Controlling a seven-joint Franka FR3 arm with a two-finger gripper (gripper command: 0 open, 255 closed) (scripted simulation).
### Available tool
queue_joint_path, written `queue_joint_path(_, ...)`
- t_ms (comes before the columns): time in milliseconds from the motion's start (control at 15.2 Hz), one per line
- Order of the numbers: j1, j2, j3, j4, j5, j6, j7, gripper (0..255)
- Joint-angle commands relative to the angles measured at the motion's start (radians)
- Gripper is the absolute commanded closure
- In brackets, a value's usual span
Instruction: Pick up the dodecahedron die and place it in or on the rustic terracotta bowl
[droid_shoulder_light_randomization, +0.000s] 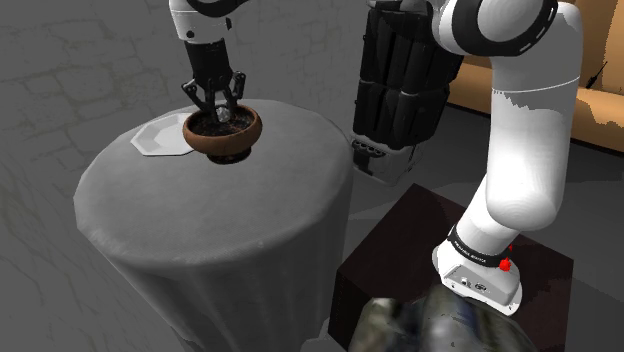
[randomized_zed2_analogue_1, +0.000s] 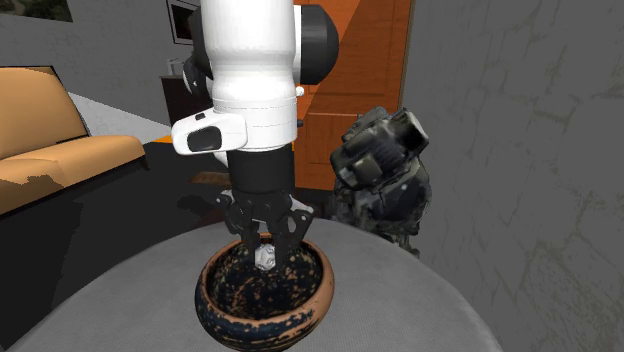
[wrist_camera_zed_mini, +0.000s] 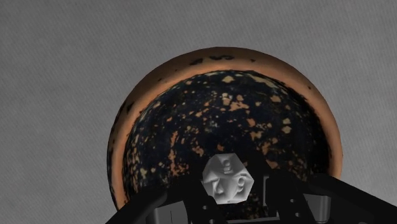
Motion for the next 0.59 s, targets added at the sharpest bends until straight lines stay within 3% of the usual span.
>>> queue_joint_path(0,0.000,0.000,0.000,0.000,0.000,0.001,0.000,255)
queue_joint_path(132,0.000,0.000,0.000,0.000,0.000,0.000,0.000,255)
queue_joint_path(198,0.000,0.000,0.000,0.000,0.000,0.000,0.000,0)
queue_joint_path(528,0.000,0.000,0.000,0.000,0.000,0.000,0.000,0)
